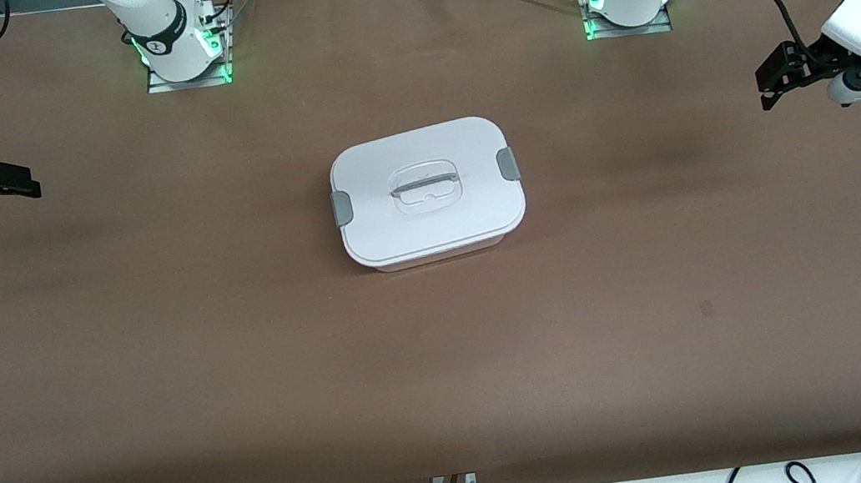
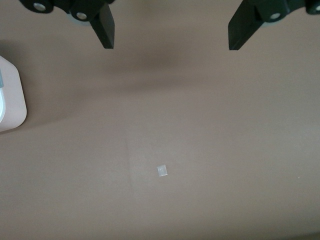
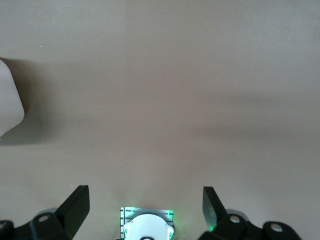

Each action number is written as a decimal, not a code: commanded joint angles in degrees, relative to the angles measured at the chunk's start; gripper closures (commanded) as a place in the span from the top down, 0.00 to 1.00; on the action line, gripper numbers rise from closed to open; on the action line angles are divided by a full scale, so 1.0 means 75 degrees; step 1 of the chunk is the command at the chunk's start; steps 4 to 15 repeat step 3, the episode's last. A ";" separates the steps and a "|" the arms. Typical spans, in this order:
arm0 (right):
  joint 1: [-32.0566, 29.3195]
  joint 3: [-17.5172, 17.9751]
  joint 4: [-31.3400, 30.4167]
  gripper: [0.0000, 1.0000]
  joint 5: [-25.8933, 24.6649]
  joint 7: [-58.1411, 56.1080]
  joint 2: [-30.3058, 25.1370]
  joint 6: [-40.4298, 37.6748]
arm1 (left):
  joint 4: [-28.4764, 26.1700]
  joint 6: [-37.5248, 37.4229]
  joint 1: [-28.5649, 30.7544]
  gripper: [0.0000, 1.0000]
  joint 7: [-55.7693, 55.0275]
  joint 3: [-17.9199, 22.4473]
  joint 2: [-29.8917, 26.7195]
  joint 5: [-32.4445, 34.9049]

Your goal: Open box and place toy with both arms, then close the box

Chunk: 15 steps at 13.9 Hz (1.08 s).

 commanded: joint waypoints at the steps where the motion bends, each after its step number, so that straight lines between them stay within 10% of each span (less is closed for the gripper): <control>1: 0.0005 0.0009 0.0082 1.00 -0.0047 -0.0077 -0.0034 -0.0026 | 0.0142 -0.0144 0.0010 1.00 -0.0075 -0.0059 0.0050 -0.0125; 15: 0.0005 0.0009 0.0082 1.00 -0.0047 -0.0077 -0.0034 -0.0014 | 0.0142 -0.0143 0.0010 1.00 -0.0064 -0.0059 0.0050 -0.0125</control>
